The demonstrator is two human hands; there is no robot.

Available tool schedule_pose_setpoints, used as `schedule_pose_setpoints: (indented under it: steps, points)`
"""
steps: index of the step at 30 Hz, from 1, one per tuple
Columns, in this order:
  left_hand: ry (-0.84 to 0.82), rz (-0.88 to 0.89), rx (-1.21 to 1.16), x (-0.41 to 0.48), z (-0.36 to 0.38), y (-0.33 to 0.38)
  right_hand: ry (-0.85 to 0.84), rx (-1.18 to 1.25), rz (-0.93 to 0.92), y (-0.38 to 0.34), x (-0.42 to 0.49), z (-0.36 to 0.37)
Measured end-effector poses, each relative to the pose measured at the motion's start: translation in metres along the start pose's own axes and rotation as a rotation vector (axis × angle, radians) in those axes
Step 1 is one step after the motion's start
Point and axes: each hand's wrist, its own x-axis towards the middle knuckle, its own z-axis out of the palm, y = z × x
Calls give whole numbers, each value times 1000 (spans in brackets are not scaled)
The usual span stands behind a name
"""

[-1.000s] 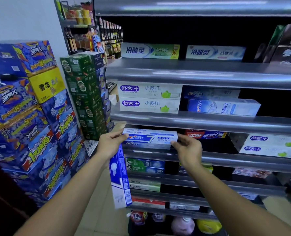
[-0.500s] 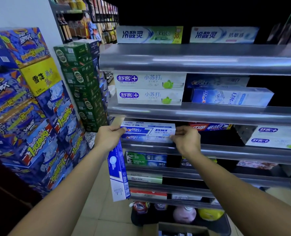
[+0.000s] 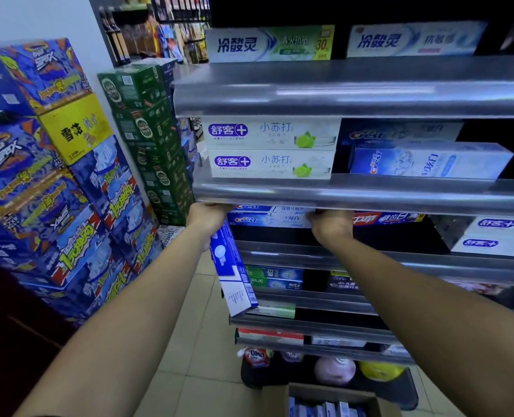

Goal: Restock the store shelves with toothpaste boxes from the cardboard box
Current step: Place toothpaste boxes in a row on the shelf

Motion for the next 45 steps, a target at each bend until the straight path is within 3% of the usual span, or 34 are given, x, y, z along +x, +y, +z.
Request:
schedule_pose_setpoints:
  steps: [3, 6, 8, 10, 14, 16, 20, 23, 26, 30, 32, 39, 45]
  points:
    - [0, -20, -17, -1, -1, -1, 43, -17, -9, 0, 1, 3]
    - [70, -8, -64, -4, -4, -7, 177, 203, 29, 4, -11, 1]
    - [143, -6, -118, -8, -8, -13, 218, 194, -61, 11, -28, -3]
    - [192, -36, -182, -13, -12, -18, 190, 136, -259, 19, -59, -5]
    - [229, -139, -286, -23, -16, -23, 58, -76, -876, 32, -132, 9]
    - [230, -150, -317, -27, -15, -24, -16, -188, -1094, 34, -150, 17]
    - [213, -193, -314, -35, -10, -27, 15, -345, -1281, 38, -157, 24]
    - [91, -223, -264, -43, -7, -28, 49, -271, -1366, 45, -151, 22]
    - [-37, -210, -207, -51, -13, -32, 61, -39, -1205, 52, -143, 15]
    - [-227, -138, -221, -62, -31, -47, -146, 680, -496, 42, -140, -3]
    - [-284, -93, -235, -66, -36, -53, -181, 879, -324, 42, -131, -11]
    - [-280, -2, -154, -73, -43, -57, -222, 1040, -60, 46, -129, -23]
    - [-335, 30, -112, -80, -46, -66, -253, 1143, 45, 45, -133, -27]
